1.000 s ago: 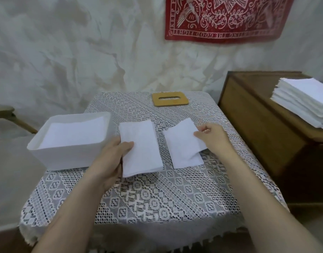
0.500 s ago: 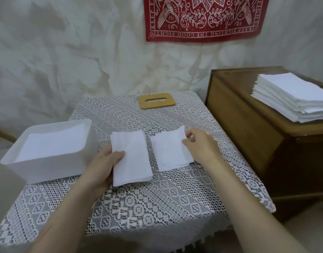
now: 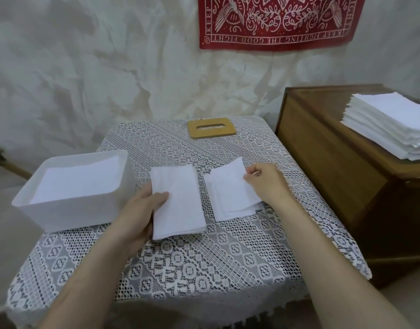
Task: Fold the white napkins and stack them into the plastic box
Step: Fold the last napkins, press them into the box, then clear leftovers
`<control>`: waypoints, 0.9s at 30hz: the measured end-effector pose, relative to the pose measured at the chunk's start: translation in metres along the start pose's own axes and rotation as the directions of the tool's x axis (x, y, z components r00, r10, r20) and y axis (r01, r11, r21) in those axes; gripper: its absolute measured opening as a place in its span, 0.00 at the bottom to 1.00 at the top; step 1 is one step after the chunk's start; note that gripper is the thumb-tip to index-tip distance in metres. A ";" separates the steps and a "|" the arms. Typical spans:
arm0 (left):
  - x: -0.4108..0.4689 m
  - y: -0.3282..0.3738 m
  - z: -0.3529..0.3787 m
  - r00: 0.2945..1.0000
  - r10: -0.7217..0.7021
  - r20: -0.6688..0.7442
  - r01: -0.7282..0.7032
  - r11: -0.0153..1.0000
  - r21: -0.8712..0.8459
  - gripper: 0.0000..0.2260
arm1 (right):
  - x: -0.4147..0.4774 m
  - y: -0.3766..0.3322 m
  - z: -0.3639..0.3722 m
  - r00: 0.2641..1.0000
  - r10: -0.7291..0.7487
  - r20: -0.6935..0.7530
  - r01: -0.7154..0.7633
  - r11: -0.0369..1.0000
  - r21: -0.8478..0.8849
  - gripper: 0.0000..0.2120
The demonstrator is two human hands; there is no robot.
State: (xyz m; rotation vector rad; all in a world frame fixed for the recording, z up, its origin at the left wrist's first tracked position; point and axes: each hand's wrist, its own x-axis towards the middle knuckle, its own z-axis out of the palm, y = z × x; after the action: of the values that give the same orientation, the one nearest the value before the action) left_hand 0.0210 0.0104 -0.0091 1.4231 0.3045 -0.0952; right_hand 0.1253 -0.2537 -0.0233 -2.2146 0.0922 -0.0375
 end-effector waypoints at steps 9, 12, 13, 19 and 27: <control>0.000 -0.003 0.005 1.000 -0.002 0.012 0.002 1.000 0.008 0.13 | -0.001 -0.013 0.001 0.998 0.057 0.018 -0.050 0.959 -0.278 0.08; -0.002 -0.005 0.009 0.999 -0.015 0.030 0.014 1.000 0.011 0.13 | 0.000 -0.017 -0.001 0.995 0.080 0.064 -0.065 0.976 -0.208 0.08; -0.002 -0.005 0.010 0.999 -0.018 0.031 0.018 1.000 0.011 0.13 | 0.001 -0.017 -0.001 0.994 0.080 0.080 -0.064 0.980 -0.186 0.08; -0.001 -0.006 0.009 1.000 -0.017 0.017 0.018 1.000 -0.011 0.13 | -0.001 -0.016 -0.006 0.992 0.059 0.115 -0.069 0.994 0.084 0.06; -0.003 -0.004 0.009 1.000 -0.010 0.006 0.011 1.000 -0.027 0.12 | -0.015 -0.020 0.003 0.978 0.057 0.199 -0.068 0.996 0.050 0.05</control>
State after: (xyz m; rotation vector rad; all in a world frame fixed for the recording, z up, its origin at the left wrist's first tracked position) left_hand 0.0185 0.0007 -0.0107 1.3943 0.3076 -0.1032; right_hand 0.1115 -0.2380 -0.0090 -2.1458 0.0504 0.2119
